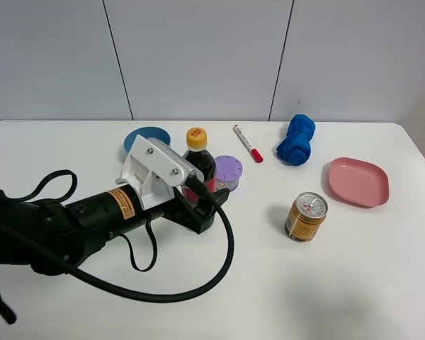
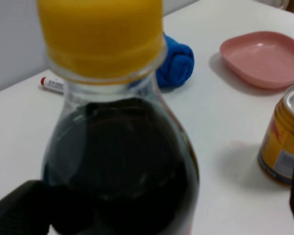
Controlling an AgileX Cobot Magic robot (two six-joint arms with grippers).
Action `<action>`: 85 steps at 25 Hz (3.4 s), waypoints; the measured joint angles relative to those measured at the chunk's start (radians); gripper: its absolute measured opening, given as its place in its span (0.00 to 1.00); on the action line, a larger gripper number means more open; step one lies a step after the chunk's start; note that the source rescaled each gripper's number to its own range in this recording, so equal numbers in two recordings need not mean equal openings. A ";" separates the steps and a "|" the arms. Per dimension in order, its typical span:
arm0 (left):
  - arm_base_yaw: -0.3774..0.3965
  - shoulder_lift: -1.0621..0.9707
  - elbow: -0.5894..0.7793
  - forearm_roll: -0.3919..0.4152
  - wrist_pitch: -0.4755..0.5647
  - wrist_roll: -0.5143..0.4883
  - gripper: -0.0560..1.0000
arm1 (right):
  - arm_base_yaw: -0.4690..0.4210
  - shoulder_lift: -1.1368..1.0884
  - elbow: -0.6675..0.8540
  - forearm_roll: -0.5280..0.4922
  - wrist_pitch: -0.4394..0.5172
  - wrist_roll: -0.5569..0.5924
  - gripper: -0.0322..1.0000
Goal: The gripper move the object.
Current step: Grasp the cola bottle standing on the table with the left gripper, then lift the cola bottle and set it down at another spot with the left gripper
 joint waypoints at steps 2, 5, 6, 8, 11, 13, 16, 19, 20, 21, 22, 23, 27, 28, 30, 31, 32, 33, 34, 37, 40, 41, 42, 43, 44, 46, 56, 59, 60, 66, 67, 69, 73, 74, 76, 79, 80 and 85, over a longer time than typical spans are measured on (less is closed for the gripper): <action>0.000 0.022 -0.024 0.001 -0.001 0.000 1.00 | 0.000 0.000 0.000 0.000 0.000 0.000 1.00; 0.000 0.058 -0.063 0.006 -0.001 0.000 1.00 | 0.000 0.000 0.000 0.000 0.000 0.000 1.00; 0.000 0.067 -0.074 0.006 -0.002 0.000 1.00 | 0.000 0.000 0.000 0.000 0.000 0.000 1.00; 0.000 0.088 -0.089 0.006 -0.002 0.000 1.00 | 0.000 0.000 0.000 0.000 0.000 0.000 1.00; 0.003 0.114 -0.097 0.008 -0.007 0.002 1.00 | 0.000 0.000 0.000 0.000 0.000 0.000 1.00; 0.012 0.131 -0.097 0.008 -0.014 0.004 1.00 | 0.000 0.000 0.000 0.000 0.000 0.000 1.00; 0.031 0.152 -0.097 0.012 -0.028 0.004 1.00 | 0.000 0.000 0.000 0.000 0.000 0.000 1.00; 0.039 0.156 -0.098 0.012 -0.038 0.004 1.00 | 0.000 0.000 0.000 0.000 0.000 0.000 1.00; 0.042 0.156 -0.098 0.012 -0.040 0.004 1.00 | 0.000 0.000 0.000 0.000 0.000 0.000 1.00; 0.047 0.156 -0.098 0.012 -0.041 0.004 1.00 | 0.000 0.000 0.000 0.000 0.000 0.000 1.00; 0.050 0.156 -0.098 0.012 -0.046 0.004 1.00 | 0.000 0.000 0.000 0.000 0.000 0.000 1.00; 0.053 0.156 -0.098 0.012 -0.048 0.004 1.00 | 0.000 0.000 0.000 0.000 0.000 0.000 1.00; 0.069 0.156 -0.110 0.023 -0.055 0.004 0.92 | 0.000 0.000 0.000 0.000 0.000 0.000 1.00; 0.072 0.156 -0.116 0.028 -0.054 0.004 0.87 | 0.000 0.000 0.000 0.000 0.000 0.000 1.00; 0.073 0.157 -0.124 0.039 -0.054 0.004 0.74 | 0.000 0.000 0.000 0.000 0.000 0.000 1.00; 0.073 0.160 -0.129 0.045 -0.053 0.004 0.63 | 0.000 0.000 0.000 0.000 0.000 0.000 1.00; 0.073 0.160 -0.130 0.052 -0.053 0.004 0.49 | 0.000 0.000 0.000 0.000 0.000 0.000 1.00; 0.073 0.167 -0.130 0.053 -0.053 0.004 0.31 | 0.000 0.000 0.000 0.000 0.000 0.000 1.00; 0.073 0.173 -0.131 0.055 -0.053 0.004 0.13 | 0.000 0.000 0.000 0.000 0.000 0.000 1.00; 0.073 0.183 -0.133 0.065 -0.061 0.008 0.06 | 0.000 0.000 0.000 0.000 0.000 0.000 1.00; 0.073 0.183 -0.133 0.075 -0.063 0.009 0.06 | 0.000 0.000 0.000 0.000 0.000 0.000 1.00; 0.074 0.183 -0.133 0.075 -0.063 0.009 0.06 | 0.000 0.000 0.000 0.000 0.000 0.000 1.00; 0.076 0.182 -0.133 0.085 -0.063 0.009 0.06 | 0.000 0.000 0.000 0.000 0.000 0.000 1.00; 0.077 0.178 -0.133 0.091 -0.059 0.008 0.06 | 0.000 0.000 0.000 0.000 0.000 0.000 1.00; 0.077 0.169 -0.133 0.097 -0.051 0.005 0.06 | 0.000 0.000 0.000 0.000 0.000 0.000 1.00; 0.078 0.143 -0.130 0.109 0.003 0.000 0.06 | 0.000 0.000 0.000 0.000 0.000 0.000 1.00; 0.078 -0.033 -0.393 0.175 0.545 -0.025 0.06 | 0.000 0.000 0.000 0.000 0.000 0.000 1.00; 0.080 -0.033 -0.513 0.192 0.635 -0.025 0.06 | 0.000 0.000 0.000 0.000 0.000 0.000 1.00; 0.087 -0.033 -0.548 0.193 0.648 -0.026 0.06 | 0.000 0.000 0.000 0.000 0.000 0.000 1.00; 0.169 0.017 -0.720 0.196 0.653 -0.031 0.06 | 0.000 0.000 0.000 0.000 0.000 0.000 1.00; 0.187 0.034 -0.745 0.196 0.653 -0.033 0.06 | 0.000 0.000 0.000 0.000 0.000 0.000 1.00; 0.220 0.082 -0.791 0.196 0.658 -0.033 0.06 | 0.000 0.000 0.000 0.000 0.000 0.000 1.00; 0.283 0.179 -0.881 0.197 0.663 -0.052 0.06 | 0.000 0.000 0.000 0.000 0.000 0.000 1.00; 0.295 0.199 -0.901 0.198 0.665 -0.064 0.06 | 0.000 0.000 0.000 0.000 0.000 0.000 1.00; 0.314 0.244 -0.934 0.199 0.666 -0.093 0.06 | 0.000 0.000 0.000 0.000 0.000 0.000 1.00; 0.331 0.306 -0.987 0.199 0.671 -0.128 0.06 | 0.000 0.000 0.000 0.000 0.000 0.000 1.00; 0.334 0.327 -1.002 0.200 0.671 -0.139 0.06 | 0.000 0.000 0.000 0.000 0.000 0.000 1.00; 0.334 0.432 -1.066 0.200 0.644 -0.175 0.06 | 0.000 0.000 0.000 0.000 0.000 0.000 1.00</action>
